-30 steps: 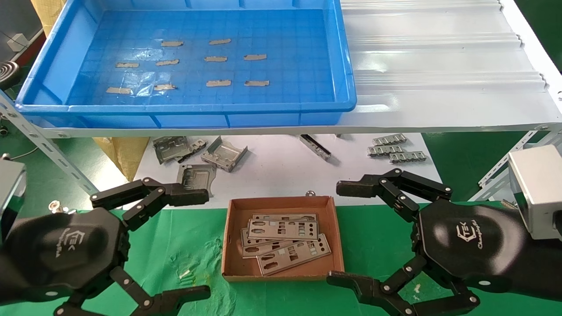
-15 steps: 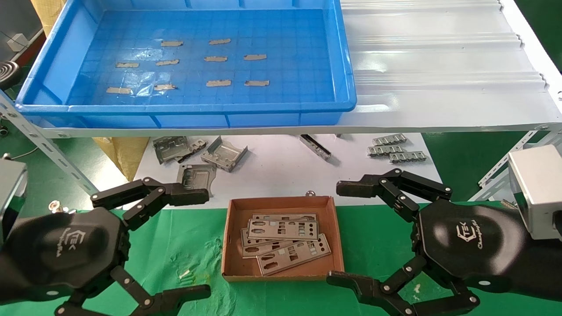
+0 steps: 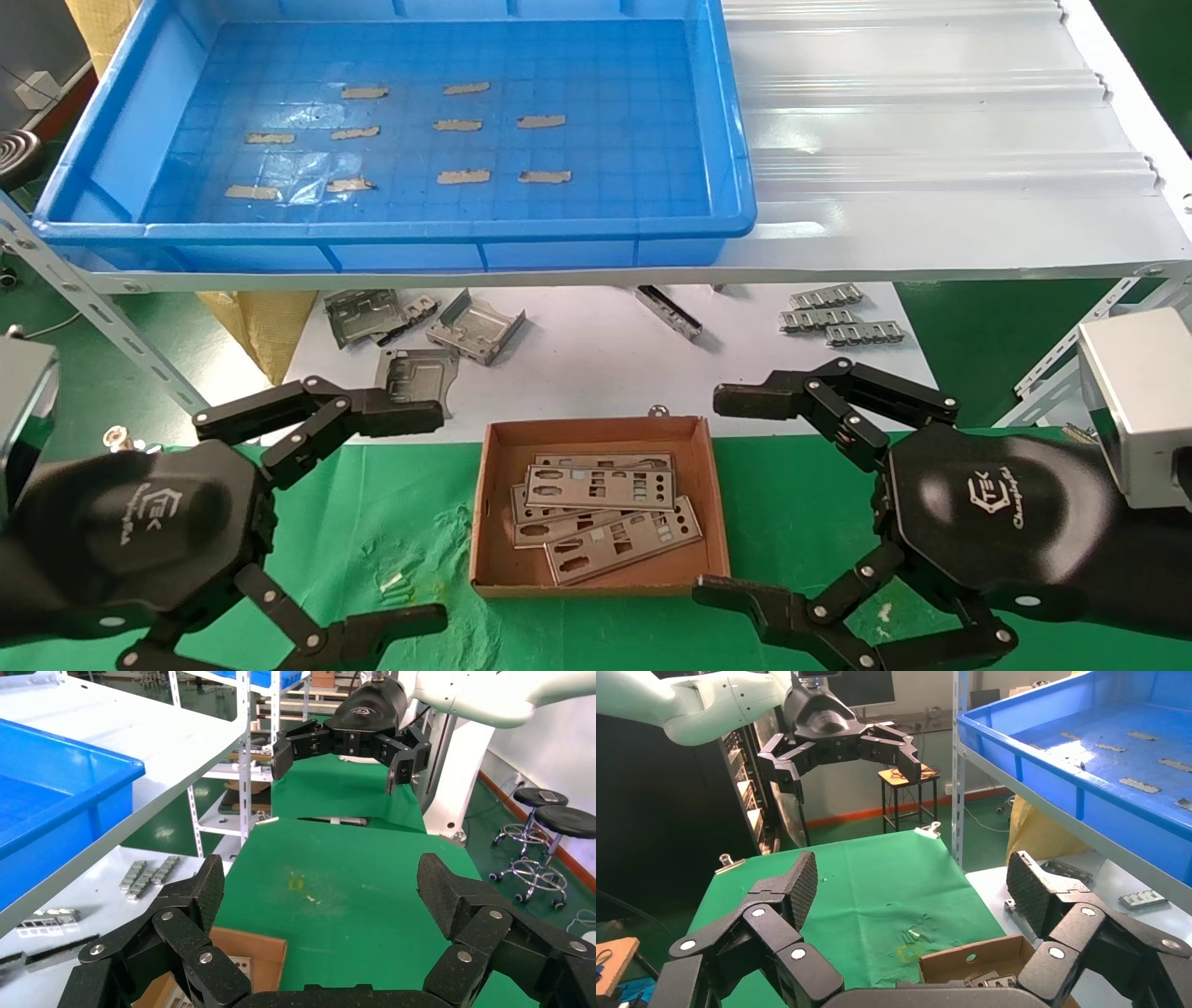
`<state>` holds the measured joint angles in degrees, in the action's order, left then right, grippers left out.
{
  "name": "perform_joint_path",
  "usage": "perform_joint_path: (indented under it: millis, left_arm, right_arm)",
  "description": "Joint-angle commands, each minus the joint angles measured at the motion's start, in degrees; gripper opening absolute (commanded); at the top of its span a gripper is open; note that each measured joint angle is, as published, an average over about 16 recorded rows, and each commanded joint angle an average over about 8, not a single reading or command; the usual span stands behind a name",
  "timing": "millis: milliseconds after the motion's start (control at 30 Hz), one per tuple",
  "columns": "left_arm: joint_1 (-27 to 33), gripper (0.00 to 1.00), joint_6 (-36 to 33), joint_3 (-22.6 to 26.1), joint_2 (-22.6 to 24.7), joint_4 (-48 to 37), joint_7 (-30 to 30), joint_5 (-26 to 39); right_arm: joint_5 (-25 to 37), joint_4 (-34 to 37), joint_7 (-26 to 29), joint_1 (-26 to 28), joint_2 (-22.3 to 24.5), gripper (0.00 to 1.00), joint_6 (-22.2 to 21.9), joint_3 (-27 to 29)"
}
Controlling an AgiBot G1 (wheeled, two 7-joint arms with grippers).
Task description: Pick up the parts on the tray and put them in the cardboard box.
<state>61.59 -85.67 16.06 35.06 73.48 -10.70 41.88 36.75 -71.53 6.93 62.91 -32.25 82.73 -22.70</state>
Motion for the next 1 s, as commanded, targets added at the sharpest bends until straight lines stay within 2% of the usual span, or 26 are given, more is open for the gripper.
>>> perform_joint_path:
  millis: [33, 1000]
  left_arm:
    - [0.0, 1.00, 0.0, 0.0, 0.0, 0.0, 0.0, 0.0]
    - [0.0, 1.00, 0.0, 0.0, 0.0, 0.0, 0.0, 0.0]
  right_arm:
    - [0.0, 0.0, 0.0, 0.0, 0.0, 1.00, 0.0, 0.0]
    - [0.0, 0.0, 0.0, 0.0, 0.0, 1.00, 0.0, 0.0]
